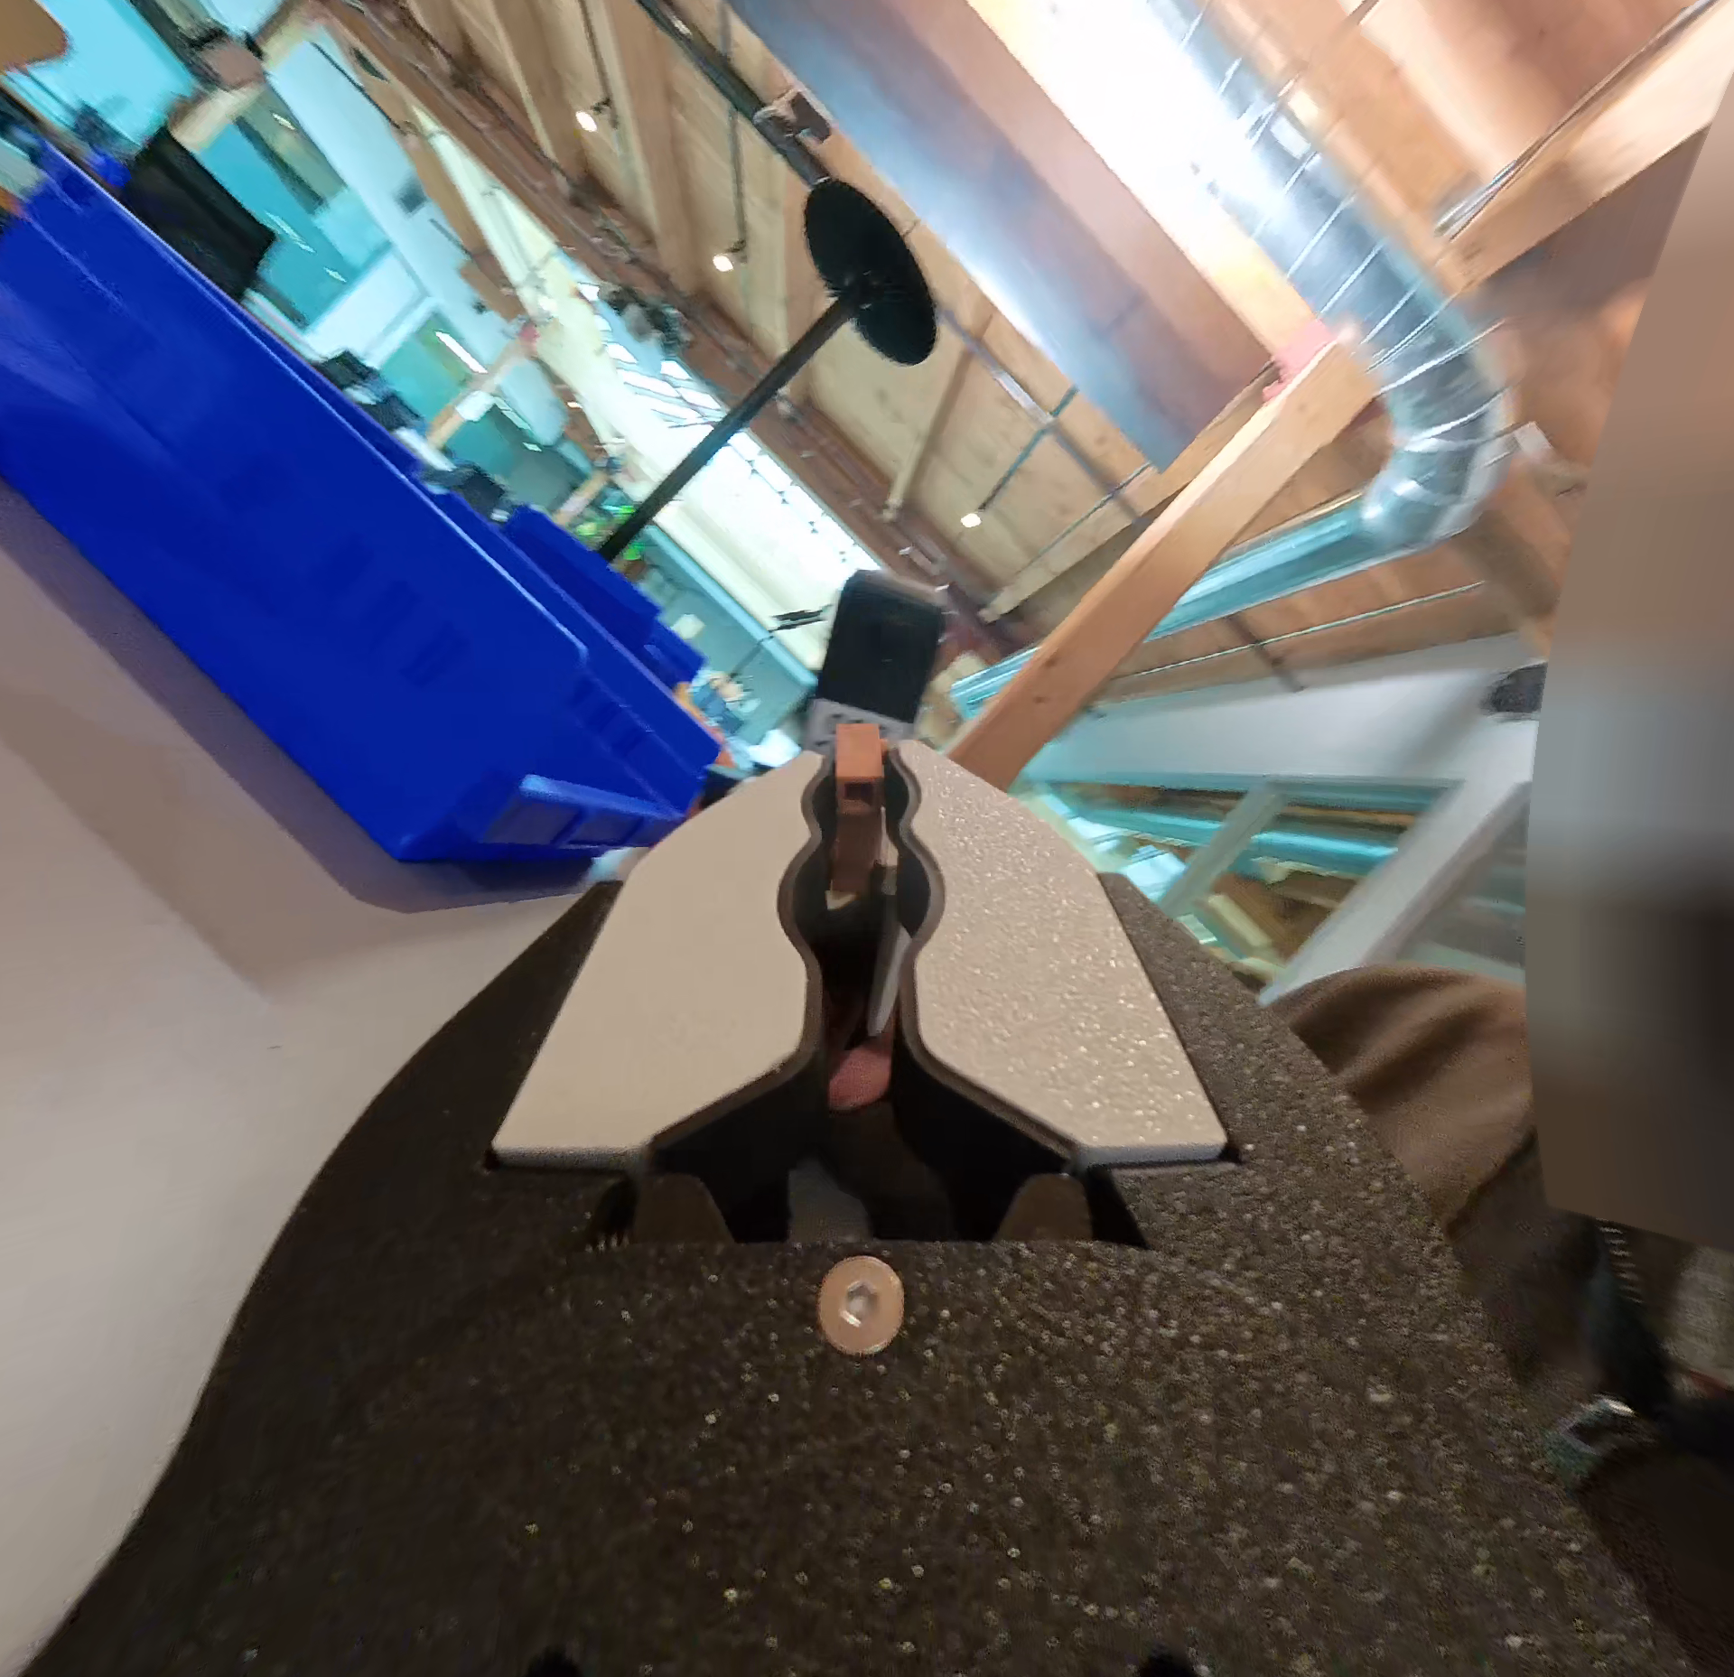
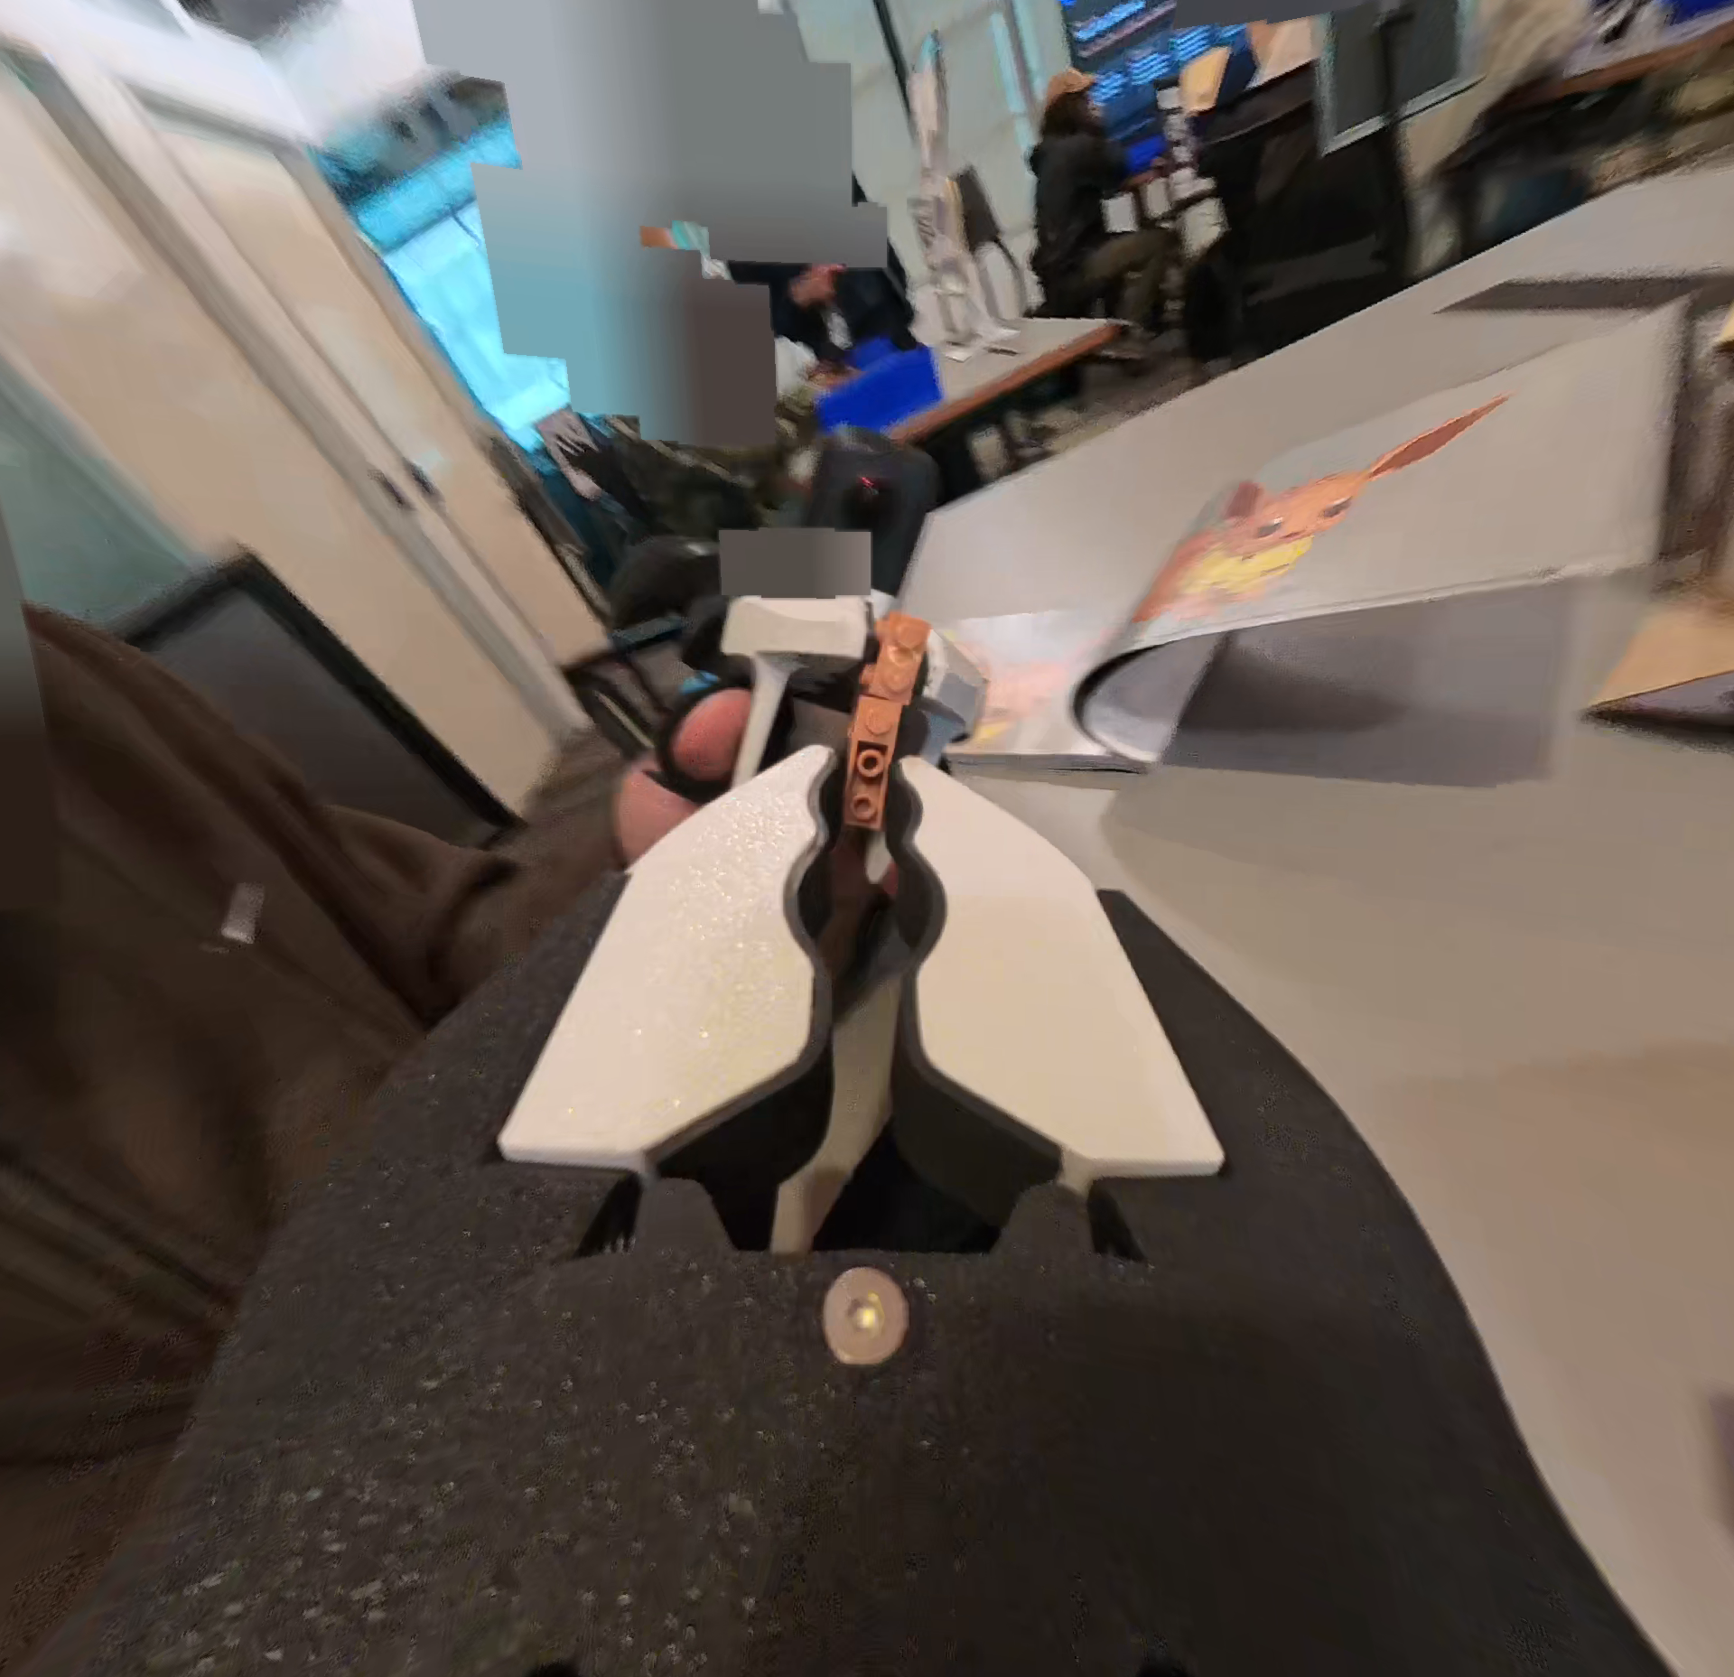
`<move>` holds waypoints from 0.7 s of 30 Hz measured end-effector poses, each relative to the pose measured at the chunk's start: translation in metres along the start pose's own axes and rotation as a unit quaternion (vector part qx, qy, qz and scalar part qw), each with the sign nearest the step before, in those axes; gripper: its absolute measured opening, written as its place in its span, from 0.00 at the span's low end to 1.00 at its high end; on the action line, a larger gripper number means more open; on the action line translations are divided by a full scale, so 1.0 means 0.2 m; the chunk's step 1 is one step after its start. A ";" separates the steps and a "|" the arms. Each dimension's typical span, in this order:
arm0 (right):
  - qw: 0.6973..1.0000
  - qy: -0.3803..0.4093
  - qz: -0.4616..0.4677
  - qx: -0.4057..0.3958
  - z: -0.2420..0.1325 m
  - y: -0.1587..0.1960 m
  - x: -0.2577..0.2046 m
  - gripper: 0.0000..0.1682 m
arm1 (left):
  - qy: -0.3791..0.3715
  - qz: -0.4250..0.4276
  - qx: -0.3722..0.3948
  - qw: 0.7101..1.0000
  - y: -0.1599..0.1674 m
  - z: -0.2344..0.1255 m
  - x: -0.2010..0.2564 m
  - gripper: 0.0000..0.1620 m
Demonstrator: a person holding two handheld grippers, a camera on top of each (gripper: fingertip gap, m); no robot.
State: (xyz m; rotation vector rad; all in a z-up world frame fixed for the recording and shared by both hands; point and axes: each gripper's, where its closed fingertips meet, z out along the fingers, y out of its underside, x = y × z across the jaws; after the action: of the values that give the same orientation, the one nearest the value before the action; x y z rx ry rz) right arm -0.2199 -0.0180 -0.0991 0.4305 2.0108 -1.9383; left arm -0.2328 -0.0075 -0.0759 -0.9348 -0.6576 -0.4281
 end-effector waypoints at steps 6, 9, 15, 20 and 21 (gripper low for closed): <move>0.975 0.119 -0.187 -0.021 -0.09 -0.09 0.00 0.04 | -0.019 -0.023 0.044 0.999 -0.09 -0.07 -0.05 0.06; 0.948 0.242 -0.196 -0.064 -0.27 -0.13 0.21 0.04 | -0.012 -0.016 0.035 0.999 -0.08 -0.06 -0.03 0.06; 0.861 0.475 -0.126 -0.128 -0.84 -0.11 0.67 0.05 | -0.004 -0.020 0.020 1.000 -0.05 -0.04 -0.03 0.06; 0.843 0.506 -0.120 -0.136 -0.95 -0.08 0.75 0.14 | -0.002 -0.021 0.001 1.000 -0.02 -0.02 -0.02 0.06; 0.844 0.500 -0.138 -0.134 -0.92 -0.10 0.72 0.15 | -0.001 -0.024 -0.001 1.000 -0.01 -0.02 -0.02 0.06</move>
State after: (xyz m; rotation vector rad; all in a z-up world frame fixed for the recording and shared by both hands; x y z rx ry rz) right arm -0.3628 0.1659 -0.1363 1.3592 3.0583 -1.6569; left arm -0.2363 -0.0121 -0.0787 -0.9233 -0.6828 -0.4712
